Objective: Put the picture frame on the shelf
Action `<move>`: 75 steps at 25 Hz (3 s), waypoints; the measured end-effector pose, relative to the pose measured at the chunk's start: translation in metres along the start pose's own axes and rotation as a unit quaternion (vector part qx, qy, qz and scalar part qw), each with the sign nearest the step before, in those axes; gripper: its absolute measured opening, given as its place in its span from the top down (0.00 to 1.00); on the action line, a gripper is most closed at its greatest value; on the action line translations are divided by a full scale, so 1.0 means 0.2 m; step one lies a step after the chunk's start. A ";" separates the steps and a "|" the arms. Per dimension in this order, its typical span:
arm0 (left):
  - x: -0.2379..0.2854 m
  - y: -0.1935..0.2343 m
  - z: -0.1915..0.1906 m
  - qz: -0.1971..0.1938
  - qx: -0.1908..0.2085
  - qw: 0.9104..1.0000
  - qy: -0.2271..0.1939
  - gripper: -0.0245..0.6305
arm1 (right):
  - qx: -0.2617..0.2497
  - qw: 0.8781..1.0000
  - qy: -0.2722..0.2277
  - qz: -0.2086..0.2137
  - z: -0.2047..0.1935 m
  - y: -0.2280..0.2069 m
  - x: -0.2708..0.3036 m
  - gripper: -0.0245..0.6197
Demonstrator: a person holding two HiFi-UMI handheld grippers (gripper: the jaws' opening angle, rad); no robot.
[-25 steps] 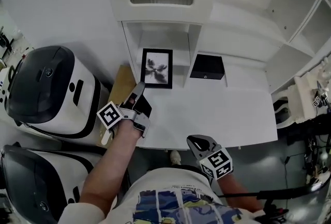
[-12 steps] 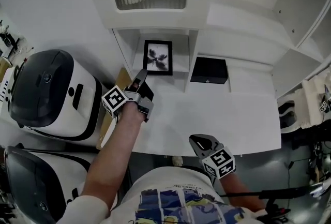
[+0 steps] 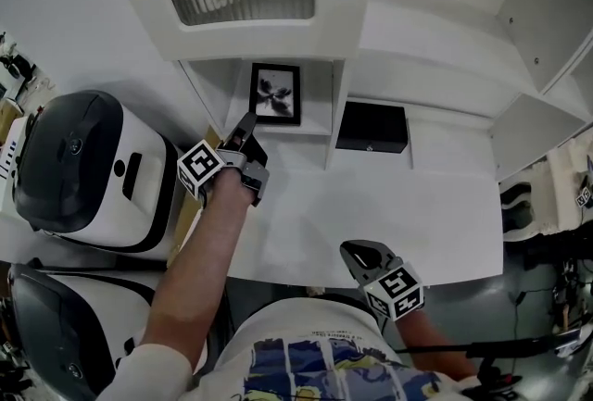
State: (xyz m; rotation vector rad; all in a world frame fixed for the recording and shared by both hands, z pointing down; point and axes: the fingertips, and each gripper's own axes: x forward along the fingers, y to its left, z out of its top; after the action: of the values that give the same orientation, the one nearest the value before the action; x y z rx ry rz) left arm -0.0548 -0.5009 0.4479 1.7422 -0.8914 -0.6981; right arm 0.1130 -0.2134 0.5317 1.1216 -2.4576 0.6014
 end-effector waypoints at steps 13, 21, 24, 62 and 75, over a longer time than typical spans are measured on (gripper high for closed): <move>0.13 0.05 -0.01 0.042 0.043 0.998 0.003 0.85 | 0.013 1.000 -0.003 0.013 0.02 -0.17 0.02 0.91; 0.15 0.05 0.01 0.079 0.128 0.989 0.016 0.84 | 0.016 1.000 -0.004 0.021 0.03 -0.19 0.06 0.91; 0.16 0.05 0.01 0.098 0.174 0.980 0.024 0.83 | 0.018 1.000 -0.003 0.022 0.03 -0.20 0.07 0.91; -0.08 -0.08 0.01 0.097 0.422 0.896 0.095 0.83 | 0.012 1.000 0.003 0.012 0.07 0.02 0.16 0.91; -0.64 -0.17 -0.12 0.025 0.434 0.887 0.155 0.94 | -0.015 1.000 -0.003 -0.007 0.08 0.34 0.16 0.91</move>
State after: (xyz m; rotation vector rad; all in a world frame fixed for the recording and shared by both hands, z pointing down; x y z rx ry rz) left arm -0.0990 -0.3755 0.4294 2.5070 -1.0981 0.0793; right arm 0.0384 -0.2003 0.5185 1.1293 -2.4537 0.5549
